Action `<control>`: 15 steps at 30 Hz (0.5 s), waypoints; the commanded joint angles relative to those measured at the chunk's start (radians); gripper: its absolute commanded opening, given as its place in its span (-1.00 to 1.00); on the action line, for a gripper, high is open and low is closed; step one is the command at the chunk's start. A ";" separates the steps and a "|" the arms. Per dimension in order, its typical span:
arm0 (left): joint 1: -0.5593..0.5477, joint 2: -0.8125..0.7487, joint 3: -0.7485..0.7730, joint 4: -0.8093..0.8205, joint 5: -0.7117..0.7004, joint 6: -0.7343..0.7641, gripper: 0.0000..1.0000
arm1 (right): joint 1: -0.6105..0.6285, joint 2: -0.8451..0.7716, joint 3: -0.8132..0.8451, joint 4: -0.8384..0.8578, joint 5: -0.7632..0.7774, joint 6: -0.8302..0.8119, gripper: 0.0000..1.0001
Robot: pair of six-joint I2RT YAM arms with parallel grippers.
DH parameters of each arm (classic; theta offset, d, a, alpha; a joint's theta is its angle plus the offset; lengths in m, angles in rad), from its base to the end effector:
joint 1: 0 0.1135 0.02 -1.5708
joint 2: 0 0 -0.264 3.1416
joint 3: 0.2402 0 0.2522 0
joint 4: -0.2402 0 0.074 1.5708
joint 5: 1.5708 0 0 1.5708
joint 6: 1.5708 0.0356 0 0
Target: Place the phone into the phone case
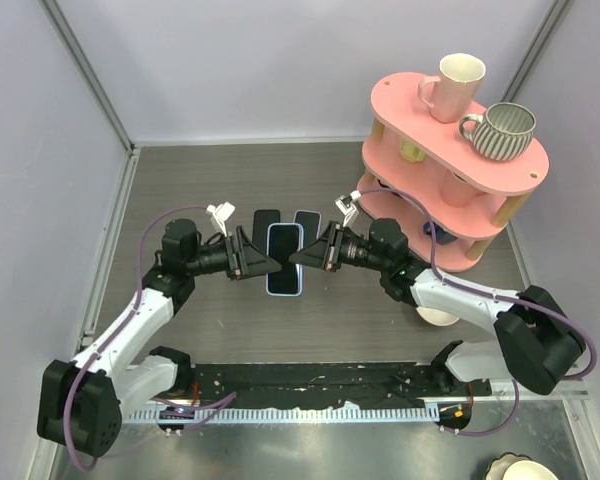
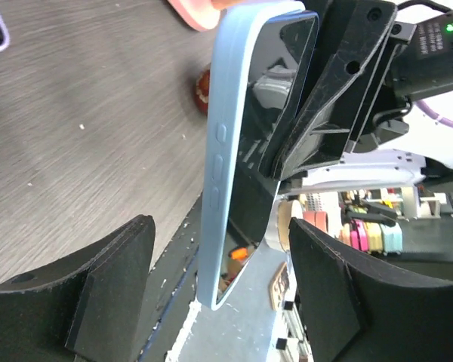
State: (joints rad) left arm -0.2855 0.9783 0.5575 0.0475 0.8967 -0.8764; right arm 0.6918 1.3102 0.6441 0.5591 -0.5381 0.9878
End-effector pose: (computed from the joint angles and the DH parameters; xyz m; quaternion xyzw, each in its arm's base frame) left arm 0.1939 -0.0859 0.2521 0.0170 0.7833 -0.5781 0.2281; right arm 0.2083 0.1963 0.2532 -0.0699 0.7355 0.6117 0.2829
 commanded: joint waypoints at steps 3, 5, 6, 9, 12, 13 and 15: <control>-0.007 0.042 -0.042 0.375 0.171 -0.211 0.36 | 0.005 -0.043 -0.031 0.294 -0.083 0.094 -0.96; -0.024 0.039 -0.056 0.431 0.168 -0.243 0.27 | 0.005 -0.045 -0.027 0.286 -0.094 0.092 -0.94; -0.032 0.039 -0.057 0.431 0.156 -0.245 0.20 | 0.005 -0.043 -0.024 0.283 -0.095 0.092 -0.93; -0.066 0.057 -0.054 0.433 0.168 -0.245 0.06 | 0.005 -0.035 -0.020 0.292 -0.094 0.109 -0.92; -0.084 0.085 -0.054 0.471 0.177 -0.278 -0.19 | 0.005 -0.029 -0.024 0.332 -0.091 0.130 -0.90; -0.087 0.091 -0.056 0.488 0.189 -0.291 -0.27 | 0.005 -0.032 -0.027 0.352 -0.086 0.141 -0.89; -0.087 0.094 -0.059 0.525 0.199 -0.306 -0.49 | 0.005 -0.037 -0.032 0.355 -0.079 0.140 -0.85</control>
State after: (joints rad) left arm -0.3630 1.0645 0.5014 0.4389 1.0416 -1.1248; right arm 0.6918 1.3087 0.5972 0.7544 -0.6201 1.0897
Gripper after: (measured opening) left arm 0.350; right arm 0.208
